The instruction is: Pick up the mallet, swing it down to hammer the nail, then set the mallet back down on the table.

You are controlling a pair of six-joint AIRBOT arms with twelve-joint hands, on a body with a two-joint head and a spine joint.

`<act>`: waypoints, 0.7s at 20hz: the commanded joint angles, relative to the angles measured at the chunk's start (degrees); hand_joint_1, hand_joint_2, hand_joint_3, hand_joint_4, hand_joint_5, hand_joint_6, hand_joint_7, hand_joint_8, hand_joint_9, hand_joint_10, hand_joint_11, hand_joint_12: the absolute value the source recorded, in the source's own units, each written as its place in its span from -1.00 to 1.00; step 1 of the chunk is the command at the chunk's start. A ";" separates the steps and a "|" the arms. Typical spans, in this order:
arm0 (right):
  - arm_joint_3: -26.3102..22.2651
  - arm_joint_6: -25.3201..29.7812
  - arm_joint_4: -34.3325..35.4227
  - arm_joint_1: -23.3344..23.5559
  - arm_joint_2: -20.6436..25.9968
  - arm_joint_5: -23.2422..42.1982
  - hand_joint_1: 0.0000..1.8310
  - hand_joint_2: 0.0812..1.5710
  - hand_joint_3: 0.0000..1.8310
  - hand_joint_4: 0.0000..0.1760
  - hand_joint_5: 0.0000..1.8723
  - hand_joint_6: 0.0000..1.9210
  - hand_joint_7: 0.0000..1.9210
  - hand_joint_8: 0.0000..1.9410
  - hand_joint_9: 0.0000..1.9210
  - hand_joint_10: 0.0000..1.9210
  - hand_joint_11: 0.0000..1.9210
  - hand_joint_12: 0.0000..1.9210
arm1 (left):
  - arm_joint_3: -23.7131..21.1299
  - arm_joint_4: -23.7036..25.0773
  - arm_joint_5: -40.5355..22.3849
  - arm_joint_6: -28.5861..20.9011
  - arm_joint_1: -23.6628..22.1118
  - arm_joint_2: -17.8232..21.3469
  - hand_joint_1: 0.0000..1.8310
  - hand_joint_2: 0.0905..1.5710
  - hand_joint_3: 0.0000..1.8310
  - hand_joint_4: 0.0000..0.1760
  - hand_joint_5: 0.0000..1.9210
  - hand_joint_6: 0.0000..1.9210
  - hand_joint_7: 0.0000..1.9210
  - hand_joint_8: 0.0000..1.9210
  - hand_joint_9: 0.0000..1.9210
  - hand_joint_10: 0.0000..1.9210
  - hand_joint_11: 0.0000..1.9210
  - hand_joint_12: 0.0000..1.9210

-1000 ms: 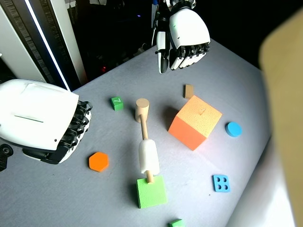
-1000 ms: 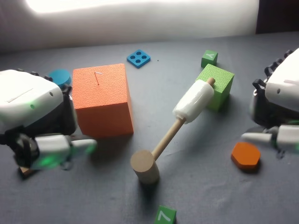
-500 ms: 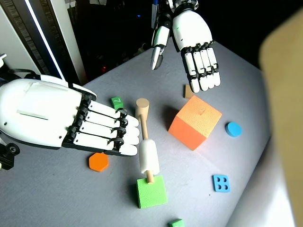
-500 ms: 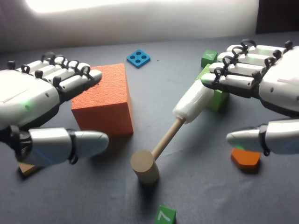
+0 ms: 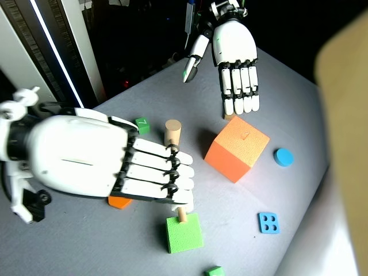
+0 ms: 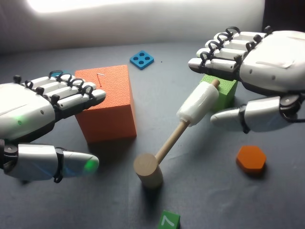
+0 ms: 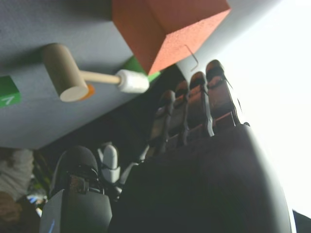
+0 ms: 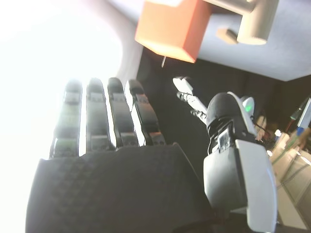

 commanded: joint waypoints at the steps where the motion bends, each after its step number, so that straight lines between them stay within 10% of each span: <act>1: 0.43 0.05 -0.17 0.88 0.02 4.14 -1.00 0.50 -1.00 -1.00 -0.96 -1.00 -0.99 -1.00 -1.00 -1.00 -1.00 -1.00 | 0.63 0.75 -7.70 -1.42 -0.15 -0.01 -1.00 0.39 -1.00 -1.00 -0.99 -1.00 -1.00 -1.00 -1.00 -1.00 -0.99 -0.96; 6: 4.87 0.05 -0.18 2.38 -4.35 -0.84 -1.00 0.45 -1.00 -1.00 -0.88 -0.97 -0.91 -0.98 -0.97 -0.99 -1.00 -1.00 | 4.94 5.04 -10.23 -5.93 1.64 -2.75 -1.00 0.40 -1.00 -1.00 -1.00 -1.00 -1.00 -1.00 -1.00 -1.00 -1.00 -0.97; 14: 11.08 0.66 -0.15 5.70 -11.23 -6.87 -0.37 0.32 -1.00 -1.00 -1.00 -1.00 -1.00 -1.00 -1.00 -1.00 -1.00 -1.00 | 8.71 5.74 -10.75 -5.95 2.97 -4.68 -1.00 0.41 -1.00 -1.00 -0.96 -0.99 -1.00 -1.00 -1.00 -1.00 -0.98 -0.99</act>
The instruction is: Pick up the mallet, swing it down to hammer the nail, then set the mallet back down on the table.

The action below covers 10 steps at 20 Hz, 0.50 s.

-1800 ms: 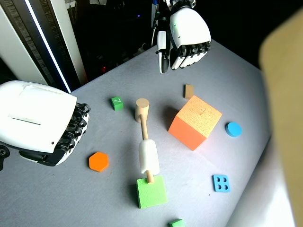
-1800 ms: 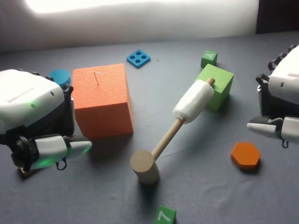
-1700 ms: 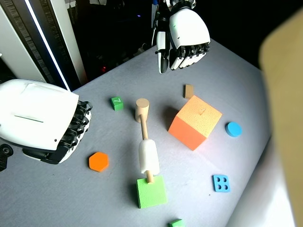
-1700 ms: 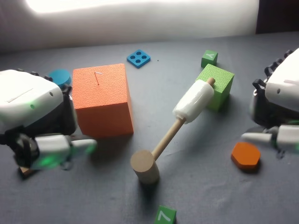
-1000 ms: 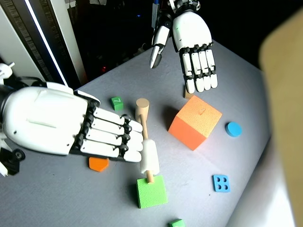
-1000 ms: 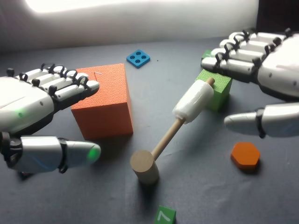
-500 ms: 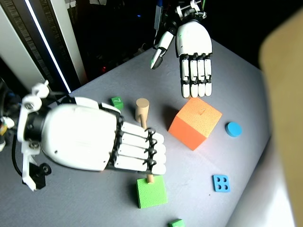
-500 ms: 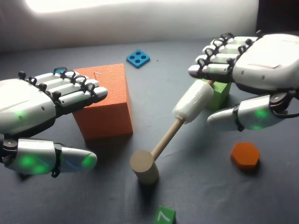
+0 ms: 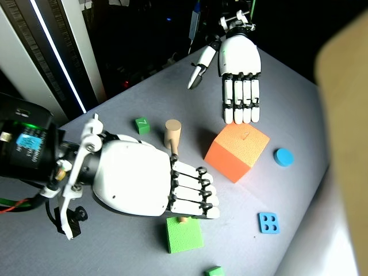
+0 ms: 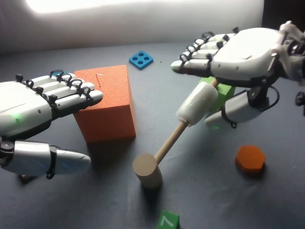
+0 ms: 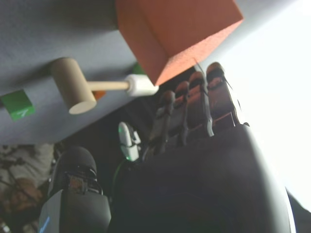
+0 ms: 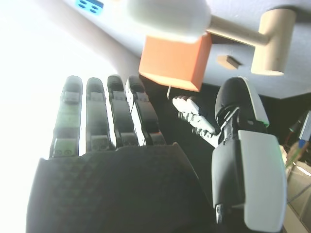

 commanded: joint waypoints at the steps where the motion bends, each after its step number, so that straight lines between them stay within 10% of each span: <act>1: 0.35 0.24 0.03 0.92 -0.26 4.09 -0.27 0.32 -1.00 -1.00 -1.00 -1.00 -1.00 -1.00 -1.00 -1.00 -1.00 -1.00 | 0.58 -1.21 -6.34 -0.07 -0.09 -0.15 -1.00 0.42 -1.00 -1.00 -0.97 -0.99 -1.00 -1.00 -1.00 -1.00 -0.98 -0.99; 10: 5.77 0.25 0.06 1.71 -5.20 -2.06 0.09 0.27 -1.00 -1.00 -1.00 -1.00 -1.00 -1.00 -1.00 -1.00 -1.00 -1.00 | 2.67 -1.21 -6.70 0.17 -0.10 -1.59 -1.00 0.42 -1.00 -1.00 -0.99 -1.00 -1.00 -1.00 -1.00 -1.00 -0.99 -0.99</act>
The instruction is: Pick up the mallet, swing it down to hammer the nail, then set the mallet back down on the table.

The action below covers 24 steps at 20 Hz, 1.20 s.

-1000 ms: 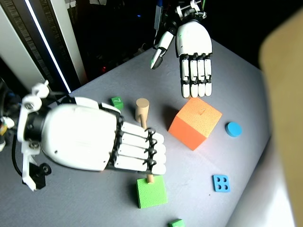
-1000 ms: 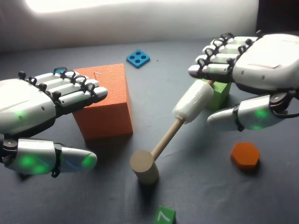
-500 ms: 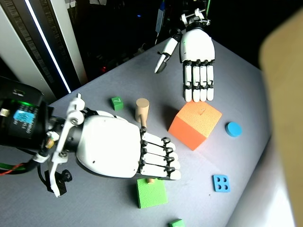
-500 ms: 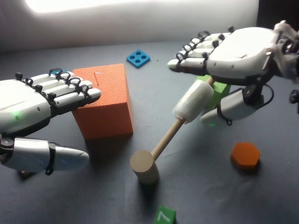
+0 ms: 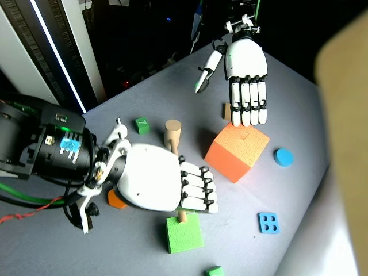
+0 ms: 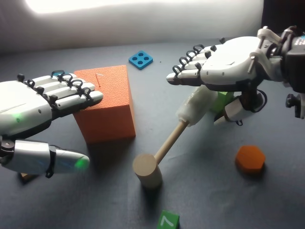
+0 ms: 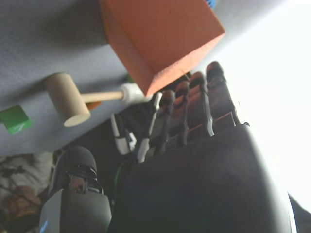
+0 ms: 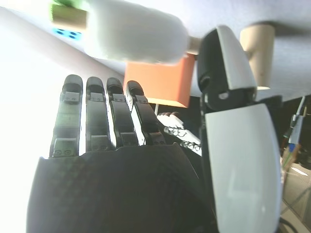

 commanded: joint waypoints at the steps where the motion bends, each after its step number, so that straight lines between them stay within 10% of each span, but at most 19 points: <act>1: 0.71 0.13 0.07 0.97 -0.30 4.00 0.07 0.27 -1.00 -1.00 -1.00 -1.00 -1.00 -1.00 -1.00 -1.00 -1.00 -1.00 | 0.51 -1.63 -5.99 0.14 -0.33 0.04 -1.00 0.41 -1.00 -1.00 -0.99 -1.00 -1.00 -1.00 -0.99 -1.00 -0.98 -0.99; 24: 7.87 0.49 -4.89 -2.63 -9.57 3.57 0.25 0.21 -1.00 -1.00 -0.89 -1.00 -0.94 -1.00 -0.96 -1.00 -1.00 -0.74 | 3.79 -1.63 -4.95 -0.02 -0.49 -3.15 -1.00 0.46 -0.99 -1.00 -0.97 -0.99 -0.99 -1.00 -1.00 -1.00 -0.98 -0.99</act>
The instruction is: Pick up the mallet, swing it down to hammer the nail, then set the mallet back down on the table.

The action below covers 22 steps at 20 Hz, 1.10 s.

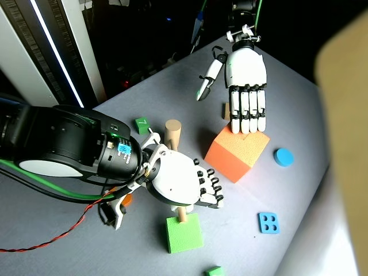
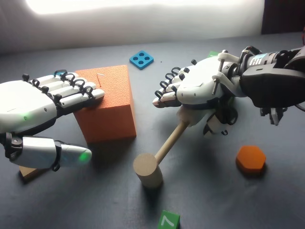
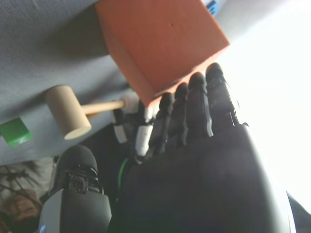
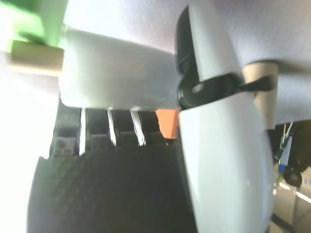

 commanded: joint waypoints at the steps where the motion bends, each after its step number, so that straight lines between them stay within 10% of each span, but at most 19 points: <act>1: 0.38 -0.01 -0.12 -0.06 0.12 5.50 0.27 0.20 -1.00 -1.00 -0.90 -1.00 -0.94 -1.00 -0.96 -1.00 -1.00 -0.74 | 0.23 -1.30 -5.84 -0.32 -0.21 0.11 -1.00 0.45 -1.00 -1.00 -0.97 -0.99 -1.00 -1.00 -1.00 -1.00 -0.98 -0.99; 22: 2.43 0.08 -0.86 -2.08 -1.91 5.82 0.26 0.21 -1.00 -1.00 -0.87 -1.00 -0.91 -1.00 -0.94 -0.99 -1.00 -0.60 | -0.04 1.50 -6.80 -4.24 -0.77 1.89 -1.00 0.46 -1.00 -1.00 -0.99 -1.00 -1.00 -1.00 -0.99 -1.00 -0.96 -0.97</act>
